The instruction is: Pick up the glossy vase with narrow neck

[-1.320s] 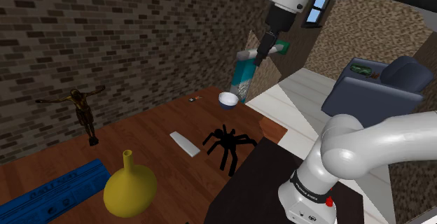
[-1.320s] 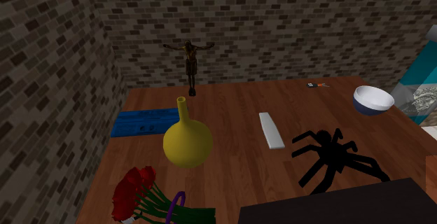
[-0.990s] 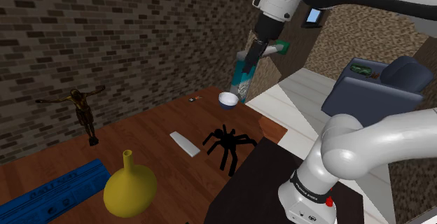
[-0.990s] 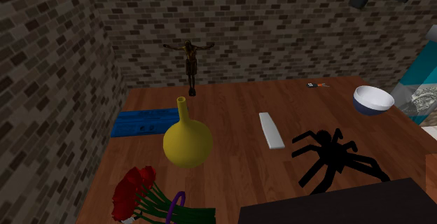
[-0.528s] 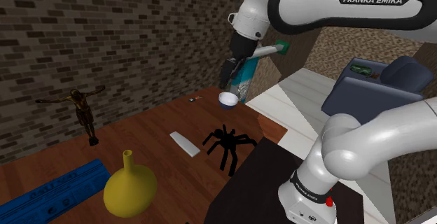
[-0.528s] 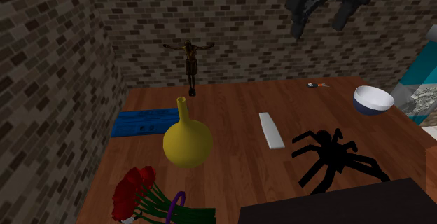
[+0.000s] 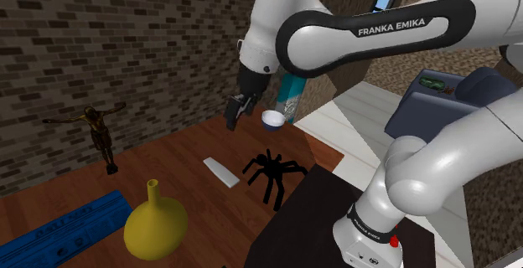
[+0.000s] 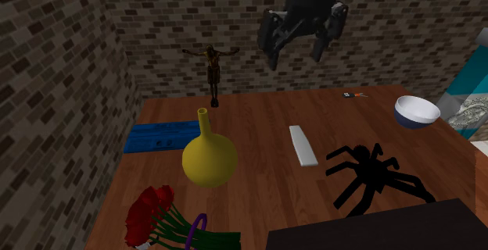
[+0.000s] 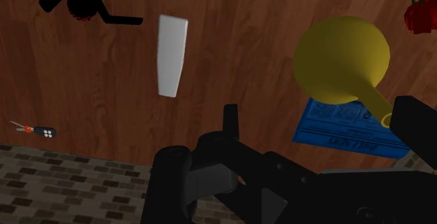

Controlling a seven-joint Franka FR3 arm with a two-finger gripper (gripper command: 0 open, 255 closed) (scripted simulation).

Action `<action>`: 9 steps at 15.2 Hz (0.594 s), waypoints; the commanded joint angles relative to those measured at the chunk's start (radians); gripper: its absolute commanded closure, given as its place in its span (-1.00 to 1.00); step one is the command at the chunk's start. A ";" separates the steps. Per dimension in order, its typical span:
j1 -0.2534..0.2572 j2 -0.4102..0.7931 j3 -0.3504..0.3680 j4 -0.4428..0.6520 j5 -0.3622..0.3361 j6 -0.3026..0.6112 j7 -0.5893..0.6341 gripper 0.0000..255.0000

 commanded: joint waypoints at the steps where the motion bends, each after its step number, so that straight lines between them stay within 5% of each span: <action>1: 0.000 0.064 0.035 0.013 -0.009 0.054 0.040 -1.00; 9: -0.004 0.358 0.154 0.134 -0.137 0.215 0.240 -1.00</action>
